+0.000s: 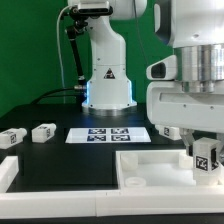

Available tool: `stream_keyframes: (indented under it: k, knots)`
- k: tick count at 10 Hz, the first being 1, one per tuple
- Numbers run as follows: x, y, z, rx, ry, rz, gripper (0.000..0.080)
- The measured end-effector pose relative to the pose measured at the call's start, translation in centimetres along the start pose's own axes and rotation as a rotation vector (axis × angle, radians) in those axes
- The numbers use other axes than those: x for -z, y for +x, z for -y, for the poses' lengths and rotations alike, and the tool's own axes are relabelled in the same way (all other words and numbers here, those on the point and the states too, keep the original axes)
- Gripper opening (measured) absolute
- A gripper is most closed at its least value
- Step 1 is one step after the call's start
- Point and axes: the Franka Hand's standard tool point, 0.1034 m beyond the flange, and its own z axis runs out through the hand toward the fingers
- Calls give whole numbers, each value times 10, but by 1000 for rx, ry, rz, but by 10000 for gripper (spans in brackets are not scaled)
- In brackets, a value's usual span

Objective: Assemble square table

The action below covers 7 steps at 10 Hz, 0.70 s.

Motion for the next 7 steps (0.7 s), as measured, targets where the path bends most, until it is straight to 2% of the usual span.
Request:
stream_keyframes:
  k: [3, 5, 7]
  knots:
    - [0, -1, -1, -156, -3, 4, 289]
    - [0, -5, -2, -431, 14, 11, 289]
    - [-1, -7, 0, -730, 11, 23, 290]
